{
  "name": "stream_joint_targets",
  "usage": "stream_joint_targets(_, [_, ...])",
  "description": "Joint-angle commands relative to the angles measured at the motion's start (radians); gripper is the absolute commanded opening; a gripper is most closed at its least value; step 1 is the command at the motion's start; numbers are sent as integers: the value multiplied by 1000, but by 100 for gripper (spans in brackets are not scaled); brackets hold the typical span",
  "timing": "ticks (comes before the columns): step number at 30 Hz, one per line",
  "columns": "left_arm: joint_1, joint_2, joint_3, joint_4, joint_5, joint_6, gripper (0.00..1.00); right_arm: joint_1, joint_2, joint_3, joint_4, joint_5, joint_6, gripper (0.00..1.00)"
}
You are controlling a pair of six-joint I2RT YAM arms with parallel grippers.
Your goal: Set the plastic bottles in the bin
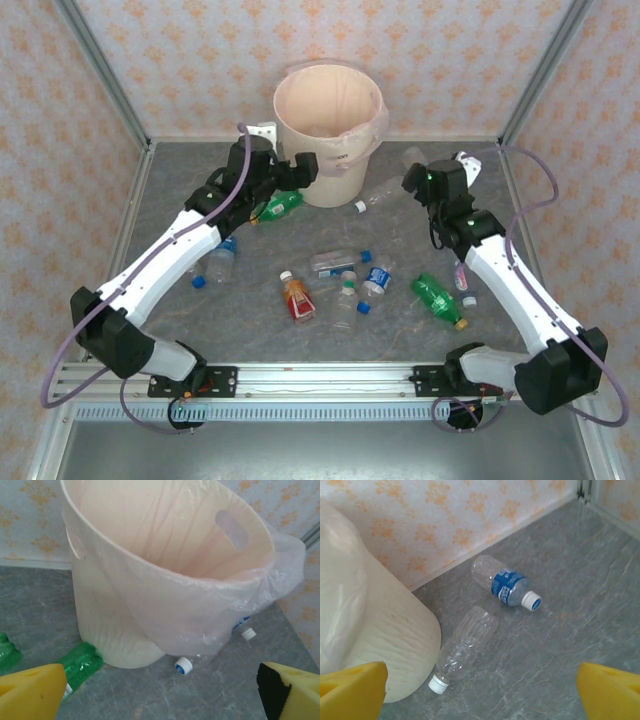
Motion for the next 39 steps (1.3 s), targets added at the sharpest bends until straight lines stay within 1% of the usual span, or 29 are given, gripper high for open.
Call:
stream_joint_targets(1, [-11, -74, -42, 44, 39, -28, 99, -47, 70, -9, 71, -195, 126, 94])
stream_joint_targets(4, [-14, -124, -75, 42, 41, -35, 99, -92, 147, 2, 109, -285, 188, 89])
stream_joint_targets(7, [-15, -176, -107, 42, 39, -41, 99, -122, 226, 15, 158, -347, 239, 85])
stream_joint_targets(14, [-17, -310, -171, 45, 26, -52, 99, -151, 428, 127, 166, -394, 313, 82])
stream_joint_targets(19, [-17, -394, -212, 39, -21, -54, 99, -165, 563, 213, 168, -441, 335, 81])
stream_joint_targets(25, [-17, -439, -220, 4, -57, -58, 99, -171, 689, 289, 161, -466, 363, 81])
stream_joint_targets(31, [-16, -467, -251, 7, -78, -56, 99, -171, 807, 381, 126, -495, 379, 82])
stream_joint_targets(39, [-17, -468, -234, -13, -85, -42, 99, -173, 885, 408, 130, -515, 414, 80])
